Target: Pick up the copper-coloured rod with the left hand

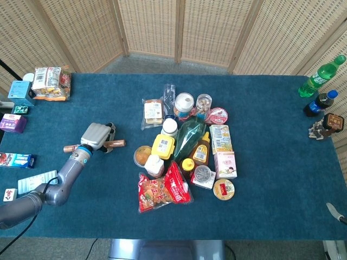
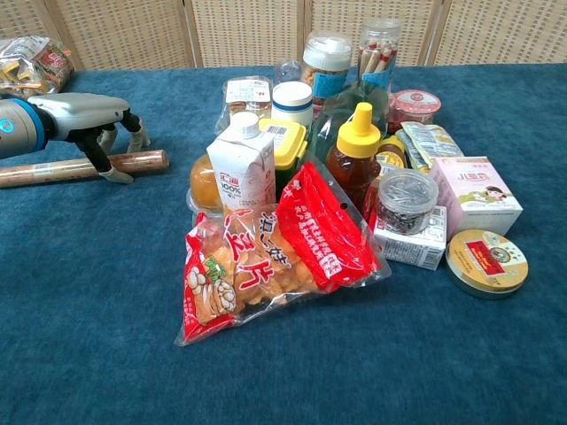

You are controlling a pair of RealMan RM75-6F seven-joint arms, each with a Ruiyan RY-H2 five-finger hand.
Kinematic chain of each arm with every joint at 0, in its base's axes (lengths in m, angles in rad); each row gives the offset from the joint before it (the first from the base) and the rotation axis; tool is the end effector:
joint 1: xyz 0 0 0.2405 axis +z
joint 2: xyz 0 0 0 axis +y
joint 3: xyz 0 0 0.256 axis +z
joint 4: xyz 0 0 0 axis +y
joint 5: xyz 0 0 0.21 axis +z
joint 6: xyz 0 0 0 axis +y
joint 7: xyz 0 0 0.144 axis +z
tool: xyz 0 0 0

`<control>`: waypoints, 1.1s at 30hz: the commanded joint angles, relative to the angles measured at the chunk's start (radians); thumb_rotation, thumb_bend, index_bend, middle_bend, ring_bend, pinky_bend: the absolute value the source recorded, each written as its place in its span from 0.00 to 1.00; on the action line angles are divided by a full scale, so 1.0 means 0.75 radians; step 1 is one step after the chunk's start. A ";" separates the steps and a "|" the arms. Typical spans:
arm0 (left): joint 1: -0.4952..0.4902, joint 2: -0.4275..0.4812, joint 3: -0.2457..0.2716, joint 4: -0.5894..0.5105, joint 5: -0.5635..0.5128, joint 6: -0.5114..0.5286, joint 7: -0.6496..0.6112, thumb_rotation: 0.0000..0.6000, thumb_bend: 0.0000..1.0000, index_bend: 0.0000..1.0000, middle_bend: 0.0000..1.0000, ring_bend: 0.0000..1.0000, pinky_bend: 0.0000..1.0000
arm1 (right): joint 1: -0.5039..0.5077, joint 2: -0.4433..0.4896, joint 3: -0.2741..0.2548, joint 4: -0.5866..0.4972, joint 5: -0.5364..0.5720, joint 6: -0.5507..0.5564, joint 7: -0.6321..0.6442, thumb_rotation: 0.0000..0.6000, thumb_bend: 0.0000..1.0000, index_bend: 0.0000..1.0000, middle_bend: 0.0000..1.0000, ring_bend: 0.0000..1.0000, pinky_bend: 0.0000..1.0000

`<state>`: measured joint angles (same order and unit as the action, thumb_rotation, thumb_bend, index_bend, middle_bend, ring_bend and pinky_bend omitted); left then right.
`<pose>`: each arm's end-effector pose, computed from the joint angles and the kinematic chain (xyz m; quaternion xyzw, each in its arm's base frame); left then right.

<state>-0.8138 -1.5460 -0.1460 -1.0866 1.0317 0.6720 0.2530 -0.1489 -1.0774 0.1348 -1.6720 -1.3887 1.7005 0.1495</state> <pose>-0.2278 0.4080 0.0015 -0.7574 -0.3852 -0.2335 0.4726 -0.3338 -0.1169 0.2129 0.4229 -0.4121 0.4327 0.6812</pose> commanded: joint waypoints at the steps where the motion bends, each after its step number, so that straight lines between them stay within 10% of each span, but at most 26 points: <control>1: 0.007 0.010 -0.004 -0.018 -0.024 0.007 0.004 1.00 0.30 0.83 0.71 0.75 0.57 | -0.001 0.000 0.001 0.001 -0.002 0.001 0.003 0.86 0.00 0.00 0.00 0.00 0.00; 33: 0.211 0.644 -0.302 -0.767 0.003 0.262 -0.523 1.00 0.36 0.91 0.80 0.87 0.73 | 0.040 -0.089 0.005 0.120 -0.002 -0.093 0.087 0.86 0.00 0.00 0.00 0.00 0.00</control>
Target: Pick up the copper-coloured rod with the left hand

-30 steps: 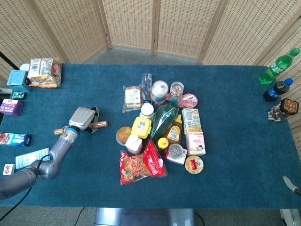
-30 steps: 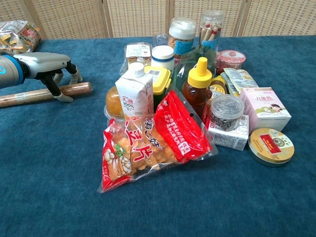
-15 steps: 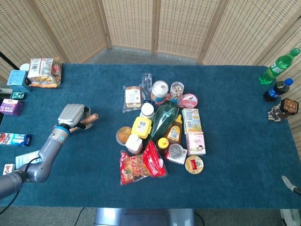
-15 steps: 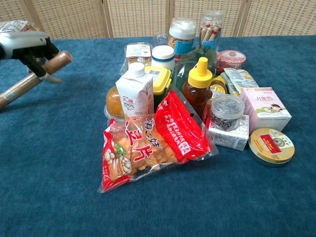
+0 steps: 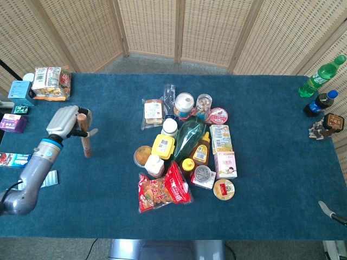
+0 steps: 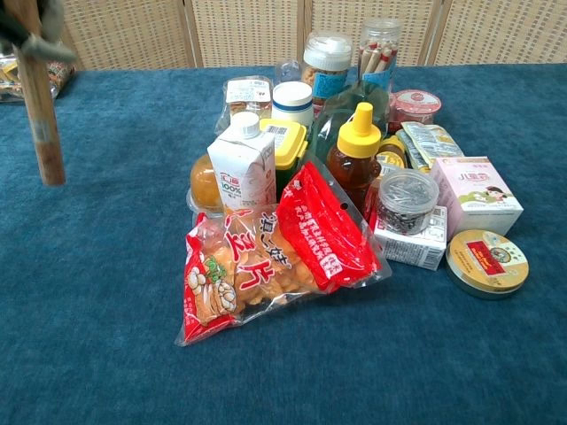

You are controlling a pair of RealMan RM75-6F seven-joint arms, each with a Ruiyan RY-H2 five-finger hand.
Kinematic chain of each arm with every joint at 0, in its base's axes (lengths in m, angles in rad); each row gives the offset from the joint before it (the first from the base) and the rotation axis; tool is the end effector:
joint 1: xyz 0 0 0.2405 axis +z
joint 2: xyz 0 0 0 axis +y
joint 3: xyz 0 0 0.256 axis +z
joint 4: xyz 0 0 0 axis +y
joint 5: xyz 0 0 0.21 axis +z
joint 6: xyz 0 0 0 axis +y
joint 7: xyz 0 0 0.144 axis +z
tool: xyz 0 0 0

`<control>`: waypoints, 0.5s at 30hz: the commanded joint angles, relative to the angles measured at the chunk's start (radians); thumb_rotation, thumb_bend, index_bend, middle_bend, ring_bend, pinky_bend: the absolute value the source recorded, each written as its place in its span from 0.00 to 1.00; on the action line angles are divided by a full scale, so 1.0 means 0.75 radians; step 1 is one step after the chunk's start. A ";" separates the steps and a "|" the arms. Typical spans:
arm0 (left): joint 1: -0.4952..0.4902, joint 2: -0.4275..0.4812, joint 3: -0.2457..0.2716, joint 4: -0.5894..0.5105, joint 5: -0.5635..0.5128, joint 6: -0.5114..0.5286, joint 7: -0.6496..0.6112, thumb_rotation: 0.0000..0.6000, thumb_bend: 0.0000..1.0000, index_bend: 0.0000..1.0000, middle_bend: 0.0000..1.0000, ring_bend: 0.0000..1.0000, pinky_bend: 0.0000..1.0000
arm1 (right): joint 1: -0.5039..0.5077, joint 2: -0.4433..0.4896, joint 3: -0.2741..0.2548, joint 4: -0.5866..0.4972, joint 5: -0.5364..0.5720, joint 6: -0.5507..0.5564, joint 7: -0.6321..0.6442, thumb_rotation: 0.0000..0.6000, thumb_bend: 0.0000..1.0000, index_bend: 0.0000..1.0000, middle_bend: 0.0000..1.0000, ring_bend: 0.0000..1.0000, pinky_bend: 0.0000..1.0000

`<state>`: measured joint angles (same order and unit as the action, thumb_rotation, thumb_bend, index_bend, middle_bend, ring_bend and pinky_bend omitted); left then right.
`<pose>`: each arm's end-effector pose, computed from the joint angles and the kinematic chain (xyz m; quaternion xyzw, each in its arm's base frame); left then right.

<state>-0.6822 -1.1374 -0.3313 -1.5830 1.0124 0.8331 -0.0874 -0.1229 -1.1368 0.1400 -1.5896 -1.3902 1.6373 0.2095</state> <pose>-0.1857 0.3898 0.1329 -0.6117 -0.4932 -0.4359 0.4388 -0.3457 -0.1266 0.1948 0.4273 -0.4348 0.4401 0.6593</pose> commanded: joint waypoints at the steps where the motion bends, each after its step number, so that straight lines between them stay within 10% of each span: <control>1: 0.043 0.123 -0.069 -0.133 0.031 0.059 -0.086 1.00 0.36 0.92 0.80 0.87 0.73 | 0.007 -0.014 -0.002 0.016 -0.001 -0.012 0.011 0.86 0.00 0.00 0.00 0.00 0.00; 15: 0.091 0.426 -0.252 -0.356 0.011 0.098 -0.348 1.00 0.36 0.92 0.80 0.87 0.73 | 0.007 -0.035 -0.002 0.047 -0.004 -0.014 0.039 0.86 0.00 0.00 0.00 0.00 0.00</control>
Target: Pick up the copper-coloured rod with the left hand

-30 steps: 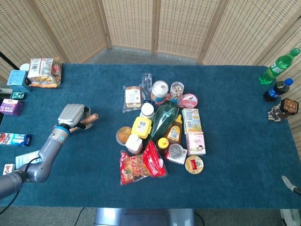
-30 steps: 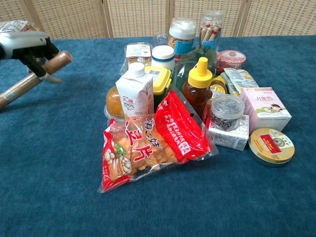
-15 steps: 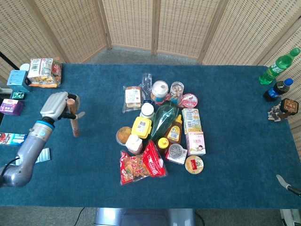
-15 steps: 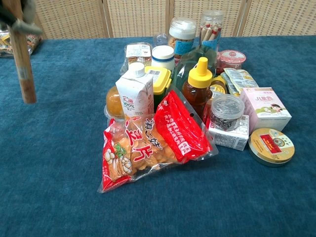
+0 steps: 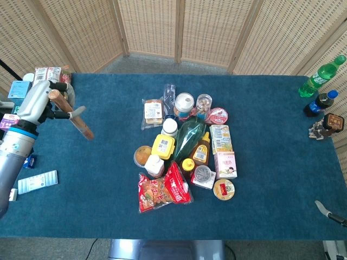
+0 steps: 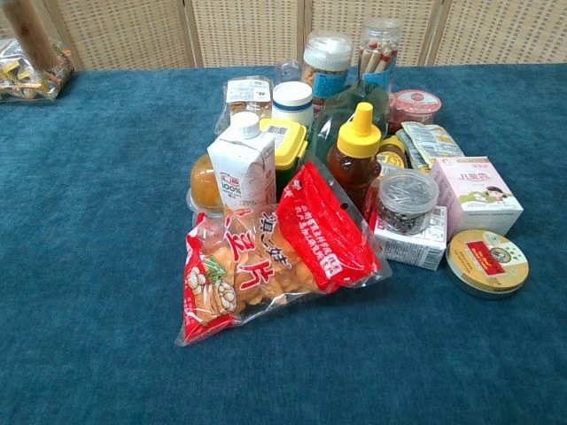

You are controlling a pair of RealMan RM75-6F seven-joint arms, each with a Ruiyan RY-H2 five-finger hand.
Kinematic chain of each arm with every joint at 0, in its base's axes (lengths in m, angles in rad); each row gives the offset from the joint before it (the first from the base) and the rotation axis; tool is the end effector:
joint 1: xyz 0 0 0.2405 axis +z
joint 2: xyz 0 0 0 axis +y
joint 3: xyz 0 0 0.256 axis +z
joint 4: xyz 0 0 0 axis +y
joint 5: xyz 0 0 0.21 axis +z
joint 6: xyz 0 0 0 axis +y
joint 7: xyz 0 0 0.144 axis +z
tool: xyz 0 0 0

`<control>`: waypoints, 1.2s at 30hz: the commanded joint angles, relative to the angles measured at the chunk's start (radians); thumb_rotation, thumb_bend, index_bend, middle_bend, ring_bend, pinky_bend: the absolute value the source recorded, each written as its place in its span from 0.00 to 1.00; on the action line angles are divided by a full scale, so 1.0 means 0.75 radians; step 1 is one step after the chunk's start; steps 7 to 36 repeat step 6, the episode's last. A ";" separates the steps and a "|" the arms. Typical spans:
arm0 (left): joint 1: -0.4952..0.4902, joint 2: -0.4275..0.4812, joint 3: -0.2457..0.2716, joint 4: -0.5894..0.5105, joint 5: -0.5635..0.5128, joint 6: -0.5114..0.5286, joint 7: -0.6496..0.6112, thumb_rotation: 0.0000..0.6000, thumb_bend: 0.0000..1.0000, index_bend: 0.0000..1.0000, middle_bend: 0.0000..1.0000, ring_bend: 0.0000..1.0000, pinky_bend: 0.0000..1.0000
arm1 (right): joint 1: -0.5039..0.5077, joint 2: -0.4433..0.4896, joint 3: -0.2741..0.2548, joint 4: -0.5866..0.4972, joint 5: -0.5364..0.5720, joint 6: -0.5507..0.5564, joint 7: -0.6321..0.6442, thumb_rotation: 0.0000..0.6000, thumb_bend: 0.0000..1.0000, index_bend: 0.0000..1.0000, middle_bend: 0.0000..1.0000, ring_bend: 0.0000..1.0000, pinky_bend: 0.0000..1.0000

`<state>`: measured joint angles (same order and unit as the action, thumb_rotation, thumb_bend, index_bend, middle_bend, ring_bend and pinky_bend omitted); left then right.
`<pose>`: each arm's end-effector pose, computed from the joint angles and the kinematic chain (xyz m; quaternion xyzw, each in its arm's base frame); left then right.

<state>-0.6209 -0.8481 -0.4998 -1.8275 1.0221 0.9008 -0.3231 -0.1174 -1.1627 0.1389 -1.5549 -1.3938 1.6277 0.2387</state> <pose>-0.1294 0.3759 0.2313 -0.5487 -0.4816 -0.5581 0.3944 -0.3499 -0.1279 0.1883 0.4256 -0.4412 0.4462 0.6520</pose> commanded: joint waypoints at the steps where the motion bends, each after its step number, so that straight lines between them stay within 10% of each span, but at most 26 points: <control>1: 0.012 0.055 -0.032 -0.038 0.000 0.009 -0.041 1.00 0.36 0.92 0.80 0.87 0.73 | 0.001 -0.002 0.000 0.001 0.000 -0.002 0.001 0.86 0.00 0.00 0.00 0.00 0.00; 36: 0.017 0.090 -0.035 -0.066 0.001 0.027 -0.053 1.00 0.36 0.92 0.80 0.87 0.73 | 0.005 -0.003 0.002 0.003 -0.001 -0.007 -0.001 0.86 0.00 0.00 0.00 0.00 0.00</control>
